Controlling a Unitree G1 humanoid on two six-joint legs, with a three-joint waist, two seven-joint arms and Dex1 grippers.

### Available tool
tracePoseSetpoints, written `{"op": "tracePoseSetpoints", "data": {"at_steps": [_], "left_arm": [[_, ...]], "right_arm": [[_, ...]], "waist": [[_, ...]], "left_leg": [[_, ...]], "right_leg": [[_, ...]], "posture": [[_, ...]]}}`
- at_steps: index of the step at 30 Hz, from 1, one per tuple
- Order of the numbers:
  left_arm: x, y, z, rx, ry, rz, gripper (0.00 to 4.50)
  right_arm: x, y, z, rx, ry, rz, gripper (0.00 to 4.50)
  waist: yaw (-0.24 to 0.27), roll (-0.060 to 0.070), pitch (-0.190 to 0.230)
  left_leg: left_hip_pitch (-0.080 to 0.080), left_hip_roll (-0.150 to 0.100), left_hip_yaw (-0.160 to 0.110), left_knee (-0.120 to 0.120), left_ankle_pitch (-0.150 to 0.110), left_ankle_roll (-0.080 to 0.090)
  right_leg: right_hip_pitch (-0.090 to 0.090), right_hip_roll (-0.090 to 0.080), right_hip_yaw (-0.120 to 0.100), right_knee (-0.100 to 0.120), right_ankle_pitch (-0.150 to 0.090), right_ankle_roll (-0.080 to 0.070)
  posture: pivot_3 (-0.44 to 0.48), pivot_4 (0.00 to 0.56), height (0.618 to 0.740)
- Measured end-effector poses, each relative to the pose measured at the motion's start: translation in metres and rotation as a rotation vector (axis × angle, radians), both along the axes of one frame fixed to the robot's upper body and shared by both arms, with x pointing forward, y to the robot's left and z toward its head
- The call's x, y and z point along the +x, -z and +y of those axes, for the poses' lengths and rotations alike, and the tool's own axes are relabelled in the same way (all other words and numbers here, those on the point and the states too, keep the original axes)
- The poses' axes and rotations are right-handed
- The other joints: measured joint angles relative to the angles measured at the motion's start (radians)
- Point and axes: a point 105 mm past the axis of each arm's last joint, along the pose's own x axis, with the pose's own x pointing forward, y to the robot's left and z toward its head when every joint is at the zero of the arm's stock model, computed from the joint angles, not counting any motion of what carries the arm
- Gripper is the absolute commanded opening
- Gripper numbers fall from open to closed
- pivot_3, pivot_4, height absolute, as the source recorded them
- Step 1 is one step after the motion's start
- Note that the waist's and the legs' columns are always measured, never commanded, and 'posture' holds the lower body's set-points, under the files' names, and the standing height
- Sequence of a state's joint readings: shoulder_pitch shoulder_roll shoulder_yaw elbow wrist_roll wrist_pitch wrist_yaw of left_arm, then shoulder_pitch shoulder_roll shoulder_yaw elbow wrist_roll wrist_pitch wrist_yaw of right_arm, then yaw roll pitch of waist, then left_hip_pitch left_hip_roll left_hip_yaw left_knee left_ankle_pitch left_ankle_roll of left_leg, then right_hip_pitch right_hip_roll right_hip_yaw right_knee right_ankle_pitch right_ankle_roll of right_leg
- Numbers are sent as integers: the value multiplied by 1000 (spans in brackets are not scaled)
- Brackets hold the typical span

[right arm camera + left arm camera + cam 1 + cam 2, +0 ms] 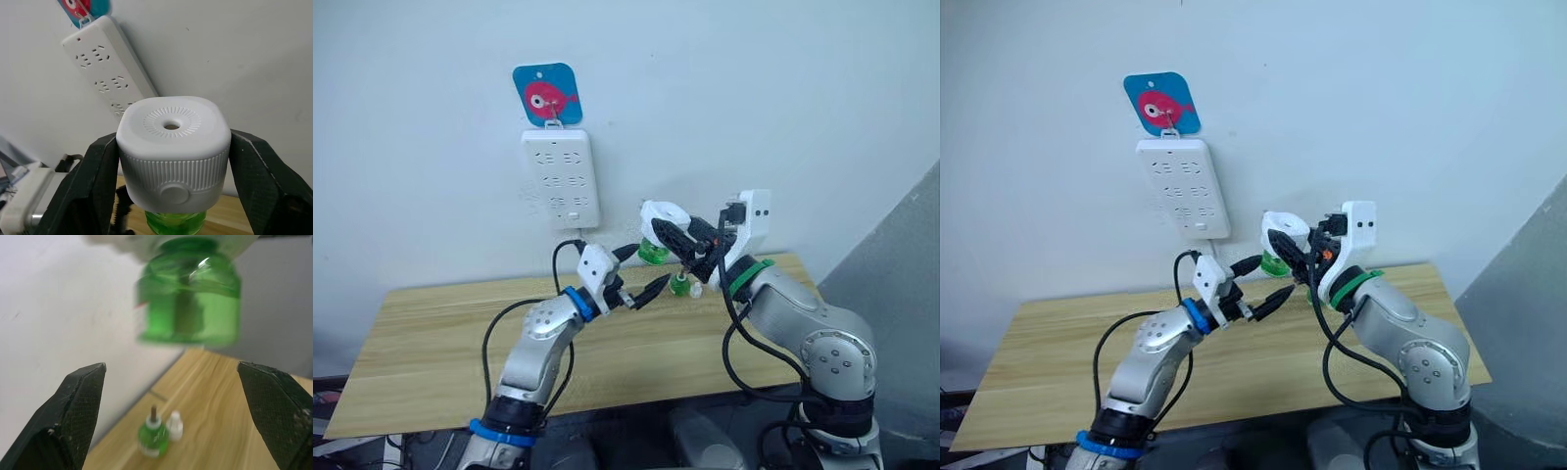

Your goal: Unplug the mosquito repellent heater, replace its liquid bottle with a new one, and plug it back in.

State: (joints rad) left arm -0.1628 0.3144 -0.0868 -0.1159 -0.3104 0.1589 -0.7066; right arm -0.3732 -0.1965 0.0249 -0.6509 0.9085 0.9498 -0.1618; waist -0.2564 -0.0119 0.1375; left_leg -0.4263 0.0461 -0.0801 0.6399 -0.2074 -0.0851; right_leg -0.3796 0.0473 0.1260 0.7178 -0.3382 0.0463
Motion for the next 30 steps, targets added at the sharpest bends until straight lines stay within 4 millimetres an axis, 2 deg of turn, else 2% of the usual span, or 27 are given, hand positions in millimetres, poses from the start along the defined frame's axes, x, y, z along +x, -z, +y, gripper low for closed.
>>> {"op": "tracePoseSetpoints", "data": {"at_steps": [3, 4, 6, 7, 11, 15, 21, 24, 27, 30], "left_arm": [[-5, -4, 31, 29, -56, 13, 4500], [-6, -7, 45, 43, -94, 12, 4500], [-4, -17, 87, 71, -221, -2, 4500], [-3, -22, 99, 78, -261, -14, 4500], [1, -34, 128, 93, -336, -13, 4500], [22, -42, 141, 84, -350, -2, 4500], [48, -54, 141, 65, -325, -17, 4500], [56, -59, 143, 50, -327, -32, 3906], [60, -60, 144, 46, -324, -33, 3059], [64, -58, 143, 47, -322, -23, 3034]], "right_arm": [[-2, -4, -3, -53, -3, -56, 2927], [-3, -4, -3, -80, -8, -78, 2927], [-6, -7, -7, -134, -13, -121, 2927], [-7, -7, -8, -141, -9, -130, 2927], [-11, -10, -9, -161, -32, -160, 2927], [-14, -11, -9, -176, -50, -176, 2927], [-14, -11, -10, -199, -52, -190, 2927], [-14, -12, -9, -202, -55, -194, 2927], [-15, -12, -8, -203, -58, -197, 2927], [-16, -13, -8, -203, -60, -202, 2927]], "waist": [[0, 0, 0], [0, 0, 0], [2, 0, 1], [4, 0, 1], [12, 0, 1], [20, -2, 2], [22, -2, 2], [20, -2, 2], [20, -2, 2], [21, -2, 2]], "left_leg": [[0, 0, 0, -1, 0, 0], [0, 0, 0, -1, 0, 0], [0, 1, 0, -1, 0, 0], [0, 1, 0, -1, 0, 0], [-1, 0, 0, -1, 0, 0], [-2, 0, -1, -1, 0, 0], [-6, 0, 0, -1, 0, 0], [-6, 0, 0, -3, 0, 0], [-6, 0, 0, -5, 0, 0], [-6, 0, -1, -5, 0, 0]], "right_leg": [[0, 0, 0, 0, 0, 0], [-1, 0, 0, 0, 0, 0], [-1, 0, 0, 0, 0, -1], [-1, 0, 0, 0, 0, -1], [-1, -1, 0, -2, -1, -1], [-2, -1, -1, -1, 0, -1], [-6, 0, -2, -1, 0, -1], [-7, 0, -1, -1, 0, -1], [-8, 0, -1, -1, 0, -1], [-8, 0, -1, -1, 0, -1]], "posture": [[-276, 105, 704], [-276, 105, 704], [-258, 111, 704], [-245, 111, 704], [-229, 111, 704], [-222, 113, 704], [-236, 115, 704], [-236, 115, 704], [-236, 115, 704], [-244, 115, 704]]}}
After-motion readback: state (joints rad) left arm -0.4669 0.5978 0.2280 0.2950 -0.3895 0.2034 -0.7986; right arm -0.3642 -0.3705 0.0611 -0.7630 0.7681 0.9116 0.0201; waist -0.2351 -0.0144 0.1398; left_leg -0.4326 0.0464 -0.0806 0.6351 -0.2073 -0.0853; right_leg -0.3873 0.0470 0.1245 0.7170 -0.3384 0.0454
